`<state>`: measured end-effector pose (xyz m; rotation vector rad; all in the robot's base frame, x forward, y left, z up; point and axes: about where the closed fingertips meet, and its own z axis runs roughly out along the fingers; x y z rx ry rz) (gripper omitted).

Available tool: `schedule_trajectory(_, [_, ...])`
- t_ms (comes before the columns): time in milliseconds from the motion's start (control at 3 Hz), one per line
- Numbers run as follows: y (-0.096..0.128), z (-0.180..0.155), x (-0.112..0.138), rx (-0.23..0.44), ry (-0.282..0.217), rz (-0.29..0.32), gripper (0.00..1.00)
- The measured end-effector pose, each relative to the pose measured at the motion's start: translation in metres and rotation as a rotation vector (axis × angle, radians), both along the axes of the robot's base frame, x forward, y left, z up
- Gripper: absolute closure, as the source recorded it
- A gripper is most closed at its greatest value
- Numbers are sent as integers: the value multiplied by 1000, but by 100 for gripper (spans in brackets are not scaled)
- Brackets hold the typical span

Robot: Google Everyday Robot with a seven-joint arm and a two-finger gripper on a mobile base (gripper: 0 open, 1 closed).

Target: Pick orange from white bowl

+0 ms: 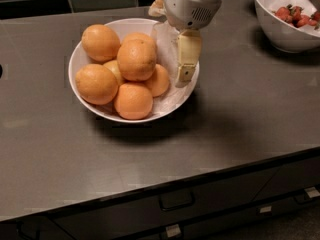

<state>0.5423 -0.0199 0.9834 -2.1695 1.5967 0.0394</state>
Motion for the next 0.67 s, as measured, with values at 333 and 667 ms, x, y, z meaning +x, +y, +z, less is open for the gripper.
schedule_trajectory(333, [0, 0, 0, 0, 0, 0, 0])
schedule_trajectory(667, [9, -1, 1, 2, 7, 21, 6])
